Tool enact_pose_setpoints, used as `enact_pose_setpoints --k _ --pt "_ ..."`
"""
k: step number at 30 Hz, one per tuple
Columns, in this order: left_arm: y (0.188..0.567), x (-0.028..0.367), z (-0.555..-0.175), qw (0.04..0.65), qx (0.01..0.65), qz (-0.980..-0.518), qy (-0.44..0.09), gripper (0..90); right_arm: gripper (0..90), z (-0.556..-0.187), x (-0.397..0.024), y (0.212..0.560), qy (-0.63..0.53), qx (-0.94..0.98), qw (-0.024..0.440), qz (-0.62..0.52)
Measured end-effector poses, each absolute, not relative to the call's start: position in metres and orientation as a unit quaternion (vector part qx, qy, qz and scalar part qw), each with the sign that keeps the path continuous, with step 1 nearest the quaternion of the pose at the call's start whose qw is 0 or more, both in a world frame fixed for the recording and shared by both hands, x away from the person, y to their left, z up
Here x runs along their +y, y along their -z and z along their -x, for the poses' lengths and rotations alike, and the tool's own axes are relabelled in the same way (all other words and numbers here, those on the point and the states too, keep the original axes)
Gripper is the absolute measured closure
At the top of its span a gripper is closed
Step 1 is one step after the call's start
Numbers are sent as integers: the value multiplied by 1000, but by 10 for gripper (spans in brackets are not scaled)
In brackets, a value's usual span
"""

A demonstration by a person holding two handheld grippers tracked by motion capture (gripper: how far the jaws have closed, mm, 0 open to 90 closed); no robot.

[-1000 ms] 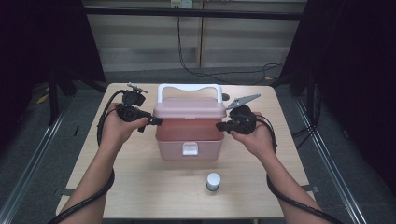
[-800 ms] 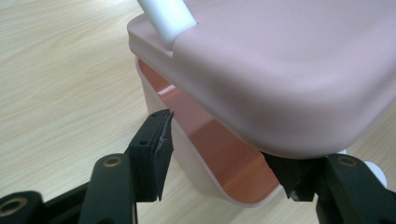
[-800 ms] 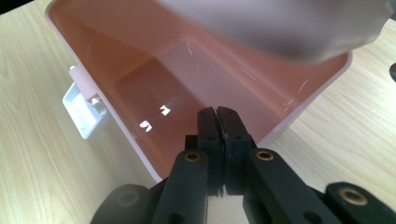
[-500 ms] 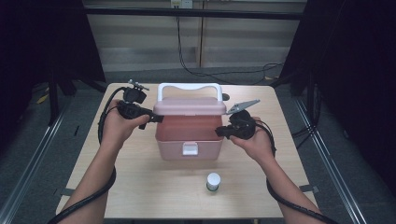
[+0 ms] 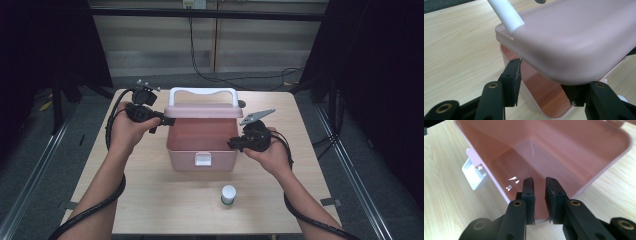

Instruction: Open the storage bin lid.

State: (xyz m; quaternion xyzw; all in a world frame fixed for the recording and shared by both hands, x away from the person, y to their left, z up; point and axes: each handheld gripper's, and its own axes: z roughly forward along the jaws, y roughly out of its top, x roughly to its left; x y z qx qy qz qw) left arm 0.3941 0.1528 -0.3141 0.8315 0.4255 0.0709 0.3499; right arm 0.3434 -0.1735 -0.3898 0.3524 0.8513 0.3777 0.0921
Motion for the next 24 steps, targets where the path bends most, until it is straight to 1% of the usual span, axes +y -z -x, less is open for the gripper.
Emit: enact_pose_setpoints --k 7,16,24 --pt "309 151 -398 345 430 -830 -80 561 772 -343 -171 393 -380 855 88 -343" --pt "303 151 -403 348 440 -824 -80 577 777 -342 -172 395 -388 853 83 -339" --pt "297 146 -405 344 446 -820 -100 605 776 -342 -172 396 -388 854 84 -337"
